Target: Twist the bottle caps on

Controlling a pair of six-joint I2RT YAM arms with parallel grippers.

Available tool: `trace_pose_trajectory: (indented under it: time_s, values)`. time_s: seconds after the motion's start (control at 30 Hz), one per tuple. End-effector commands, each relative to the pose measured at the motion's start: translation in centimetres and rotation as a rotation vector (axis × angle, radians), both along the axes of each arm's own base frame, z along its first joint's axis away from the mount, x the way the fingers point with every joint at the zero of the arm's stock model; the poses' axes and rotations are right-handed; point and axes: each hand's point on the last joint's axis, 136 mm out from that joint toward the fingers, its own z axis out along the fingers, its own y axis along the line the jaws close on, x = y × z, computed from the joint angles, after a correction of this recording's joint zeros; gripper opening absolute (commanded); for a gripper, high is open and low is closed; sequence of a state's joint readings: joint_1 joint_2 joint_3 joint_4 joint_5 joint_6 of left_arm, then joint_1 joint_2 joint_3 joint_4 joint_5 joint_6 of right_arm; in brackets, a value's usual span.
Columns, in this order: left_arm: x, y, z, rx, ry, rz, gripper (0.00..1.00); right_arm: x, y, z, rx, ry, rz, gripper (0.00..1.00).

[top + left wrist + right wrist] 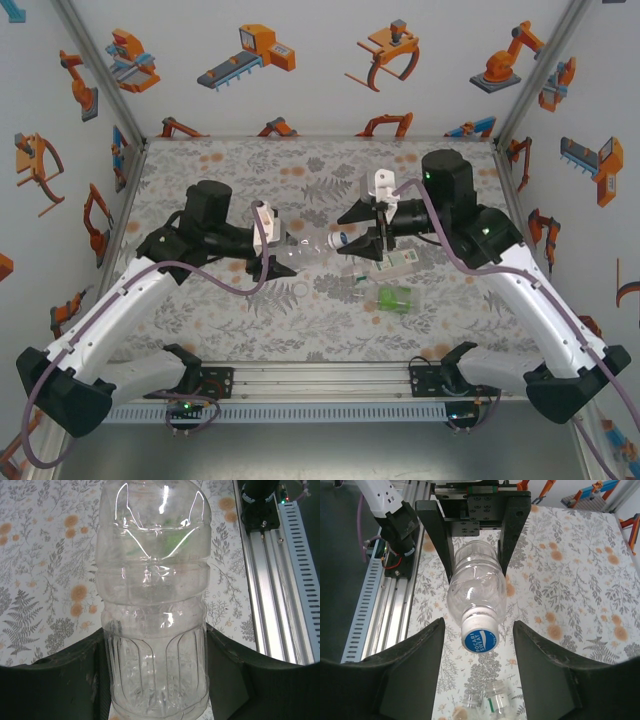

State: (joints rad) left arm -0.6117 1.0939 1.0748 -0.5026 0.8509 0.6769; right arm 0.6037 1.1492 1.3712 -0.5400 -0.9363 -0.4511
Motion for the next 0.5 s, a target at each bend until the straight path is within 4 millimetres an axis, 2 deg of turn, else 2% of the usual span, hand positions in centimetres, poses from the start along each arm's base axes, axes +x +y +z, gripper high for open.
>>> trace_pose_trajectory:
  time_s: [0.0,0.3,0.47]
  values:
    - [-0.9,0.08,1.35,-0.04,-0.028,-0.043,0.0,-0.48,0.0,0.32,0.028,-0.056,0.048,0.52]
    - [-1.04,0.06,1.47,-0.044,-0.029,-0.049,0.0,-0.34,-0.08,0.02,0.031,0.003,0.059,0.42]
    - [-0.99,0.03,1.64,-0.047,-0.034,-0.049,0.0,-0.17,0.05,-0.37,0.025,0.026,0.059,0.42]
